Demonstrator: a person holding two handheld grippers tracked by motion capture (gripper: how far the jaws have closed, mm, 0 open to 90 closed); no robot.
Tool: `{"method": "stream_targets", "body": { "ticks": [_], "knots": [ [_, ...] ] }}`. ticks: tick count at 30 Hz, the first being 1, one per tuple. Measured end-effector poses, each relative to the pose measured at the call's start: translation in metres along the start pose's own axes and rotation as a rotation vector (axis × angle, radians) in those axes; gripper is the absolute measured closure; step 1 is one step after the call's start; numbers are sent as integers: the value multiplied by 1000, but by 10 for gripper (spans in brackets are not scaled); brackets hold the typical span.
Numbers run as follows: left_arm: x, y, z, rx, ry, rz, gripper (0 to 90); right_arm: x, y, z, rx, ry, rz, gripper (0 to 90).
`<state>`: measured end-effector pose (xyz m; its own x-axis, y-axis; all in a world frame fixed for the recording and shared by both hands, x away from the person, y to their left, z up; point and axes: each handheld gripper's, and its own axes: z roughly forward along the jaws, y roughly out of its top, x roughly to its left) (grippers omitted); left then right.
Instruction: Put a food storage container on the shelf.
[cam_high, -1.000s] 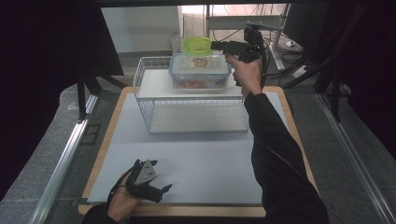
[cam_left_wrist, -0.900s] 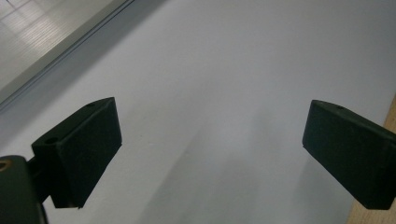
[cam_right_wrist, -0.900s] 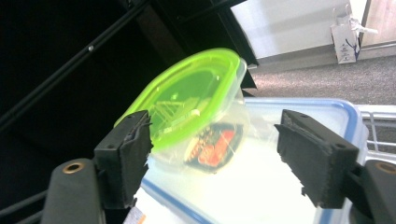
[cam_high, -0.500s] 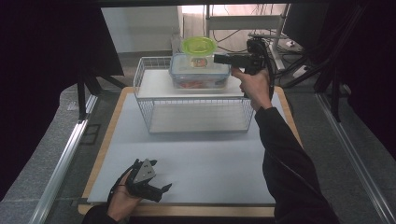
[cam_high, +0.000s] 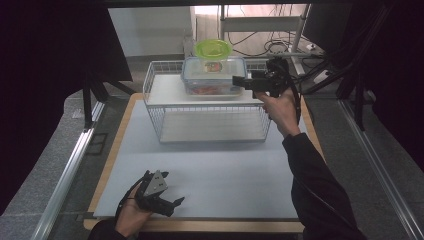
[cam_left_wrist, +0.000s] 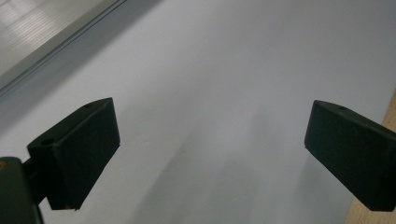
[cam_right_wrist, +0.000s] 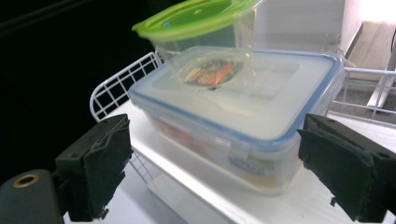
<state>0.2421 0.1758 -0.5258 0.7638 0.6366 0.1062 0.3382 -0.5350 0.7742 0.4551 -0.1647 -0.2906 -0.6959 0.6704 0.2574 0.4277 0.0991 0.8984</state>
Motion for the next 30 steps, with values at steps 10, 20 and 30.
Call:
{"method": "stream_targets", "body": {
  "ticks": [10, 20, 30],
  "knots": [
    [1, 0, 0, 3, 4, -5, 27, 13, -22, -12, 24, 20, -71, 76],
    [2, 0, 1, 3, 4, -20, 18, 21, -47, -13, 69, 31, -135, 41],
    [2, 0, 0, 10, -3, -32, 16, 18, -83, -11, 98, 21, -153, 22]
  ]
}}
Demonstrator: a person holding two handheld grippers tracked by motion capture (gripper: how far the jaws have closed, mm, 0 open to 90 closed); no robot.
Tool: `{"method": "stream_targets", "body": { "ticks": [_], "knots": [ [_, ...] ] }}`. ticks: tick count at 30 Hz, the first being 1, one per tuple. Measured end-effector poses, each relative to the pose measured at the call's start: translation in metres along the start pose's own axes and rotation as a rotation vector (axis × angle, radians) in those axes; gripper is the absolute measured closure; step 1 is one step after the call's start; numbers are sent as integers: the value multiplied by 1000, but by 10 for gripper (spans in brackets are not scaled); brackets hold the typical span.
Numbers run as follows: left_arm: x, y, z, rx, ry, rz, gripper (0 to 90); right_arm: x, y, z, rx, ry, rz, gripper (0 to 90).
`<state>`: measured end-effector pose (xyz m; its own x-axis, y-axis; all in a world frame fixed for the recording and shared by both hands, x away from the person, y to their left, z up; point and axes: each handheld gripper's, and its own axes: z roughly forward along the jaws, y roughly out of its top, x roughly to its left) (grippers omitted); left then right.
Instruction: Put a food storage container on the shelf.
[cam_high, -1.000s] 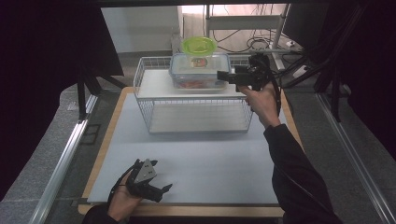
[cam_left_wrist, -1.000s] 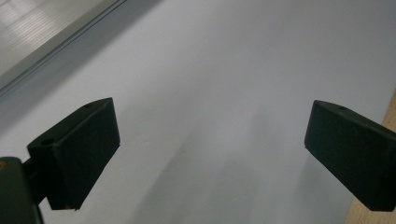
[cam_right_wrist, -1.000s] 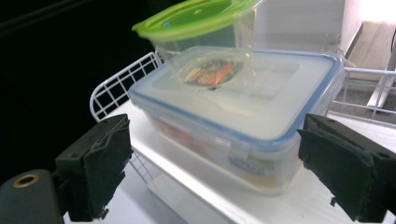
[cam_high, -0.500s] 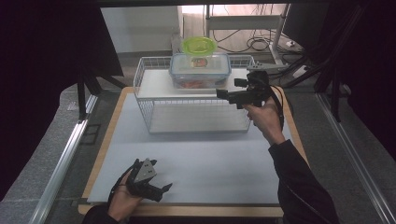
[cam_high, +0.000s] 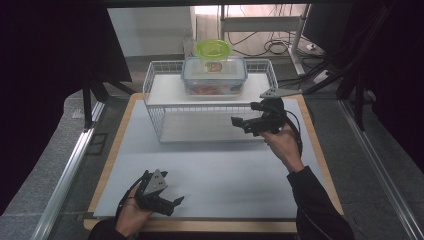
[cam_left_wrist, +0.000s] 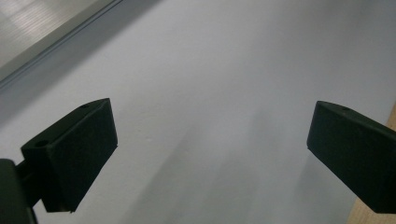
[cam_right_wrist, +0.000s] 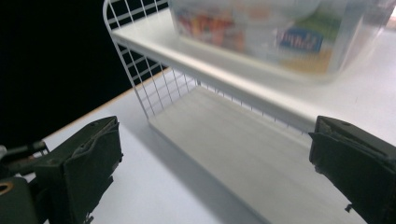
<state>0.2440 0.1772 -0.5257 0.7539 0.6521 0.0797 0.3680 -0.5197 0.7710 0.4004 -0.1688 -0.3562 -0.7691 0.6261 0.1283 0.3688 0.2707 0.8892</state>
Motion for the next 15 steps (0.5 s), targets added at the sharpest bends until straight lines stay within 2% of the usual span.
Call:
{"method": "stream_targets", "body": {
  "ticks": [6, 15],
  "knots": [
    [0, 0, 0, 4, -4, -5, 15, 0, -25, 0, 32, -19, -8, 16],
    [0, 1, 0, 9, -14, -15, 16, 3, -56, -8, 40, -62, -36, 13]
  ]
}}
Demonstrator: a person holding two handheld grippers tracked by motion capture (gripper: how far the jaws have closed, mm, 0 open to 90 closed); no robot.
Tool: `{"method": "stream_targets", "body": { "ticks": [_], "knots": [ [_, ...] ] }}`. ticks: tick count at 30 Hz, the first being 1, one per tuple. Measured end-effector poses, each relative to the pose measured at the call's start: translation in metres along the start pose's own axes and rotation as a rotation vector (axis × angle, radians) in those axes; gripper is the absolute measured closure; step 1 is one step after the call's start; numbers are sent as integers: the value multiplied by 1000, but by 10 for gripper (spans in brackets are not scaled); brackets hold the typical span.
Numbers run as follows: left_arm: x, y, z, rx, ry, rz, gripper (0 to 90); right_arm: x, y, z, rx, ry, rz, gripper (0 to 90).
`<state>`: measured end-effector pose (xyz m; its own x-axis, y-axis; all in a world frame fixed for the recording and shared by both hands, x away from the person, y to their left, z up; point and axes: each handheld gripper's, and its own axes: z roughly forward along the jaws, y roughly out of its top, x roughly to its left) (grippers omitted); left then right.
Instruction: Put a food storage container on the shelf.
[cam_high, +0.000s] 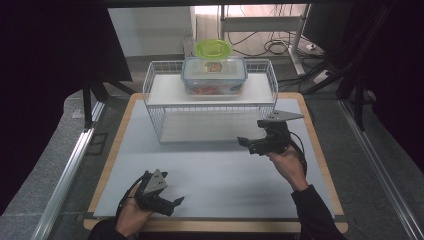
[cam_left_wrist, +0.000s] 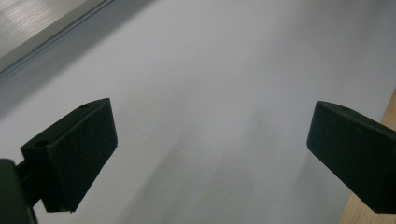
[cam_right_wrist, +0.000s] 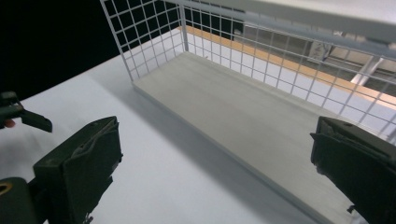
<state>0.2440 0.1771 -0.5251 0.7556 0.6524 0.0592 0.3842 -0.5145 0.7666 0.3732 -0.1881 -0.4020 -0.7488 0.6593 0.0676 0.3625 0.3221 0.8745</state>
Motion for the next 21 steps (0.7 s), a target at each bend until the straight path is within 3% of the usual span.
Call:
{"method": "stream_targets", "body": {
  "ticks": [21],
  "knots": [
    [-2, 0, 0, -2, -1, 19, 16, 19, -48, -10, 55, -92, -41, 0]
  ]
}}
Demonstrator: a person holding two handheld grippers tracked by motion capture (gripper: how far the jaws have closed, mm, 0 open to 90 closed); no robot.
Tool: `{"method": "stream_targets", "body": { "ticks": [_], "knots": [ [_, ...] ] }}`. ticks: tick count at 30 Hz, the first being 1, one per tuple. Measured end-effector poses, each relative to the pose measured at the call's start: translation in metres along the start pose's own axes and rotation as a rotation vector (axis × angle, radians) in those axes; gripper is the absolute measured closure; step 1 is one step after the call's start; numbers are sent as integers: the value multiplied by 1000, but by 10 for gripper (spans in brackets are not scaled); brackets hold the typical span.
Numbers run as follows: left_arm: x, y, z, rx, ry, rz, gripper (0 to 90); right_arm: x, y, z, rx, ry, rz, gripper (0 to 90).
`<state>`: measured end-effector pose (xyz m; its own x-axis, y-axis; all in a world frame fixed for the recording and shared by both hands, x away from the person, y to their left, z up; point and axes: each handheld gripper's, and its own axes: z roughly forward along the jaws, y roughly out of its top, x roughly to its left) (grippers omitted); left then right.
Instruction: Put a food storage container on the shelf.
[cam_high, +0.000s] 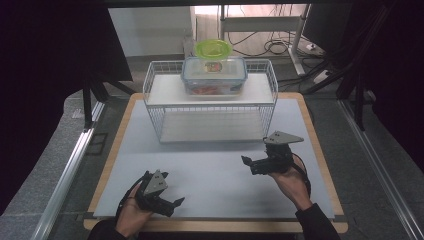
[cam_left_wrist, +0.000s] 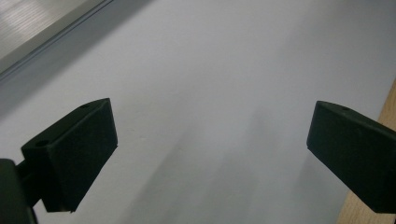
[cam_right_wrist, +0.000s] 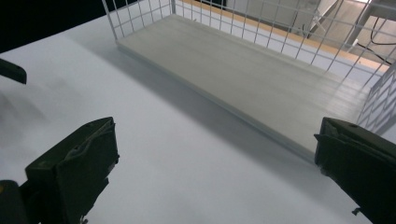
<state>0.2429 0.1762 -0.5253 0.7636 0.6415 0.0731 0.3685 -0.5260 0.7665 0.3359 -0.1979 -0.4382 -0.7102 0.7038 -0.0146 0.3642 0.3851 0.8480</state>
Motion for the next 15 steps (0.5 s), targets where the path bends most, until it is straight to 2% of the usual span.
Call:
{"method": "stream_targets", "body": {
  "ticks": [15],
  "knots": [
    [-1, 0, 0, -5, 5, 7, 13, 11, -43, -4, 80, -24, -14, 0]
  ]
}}
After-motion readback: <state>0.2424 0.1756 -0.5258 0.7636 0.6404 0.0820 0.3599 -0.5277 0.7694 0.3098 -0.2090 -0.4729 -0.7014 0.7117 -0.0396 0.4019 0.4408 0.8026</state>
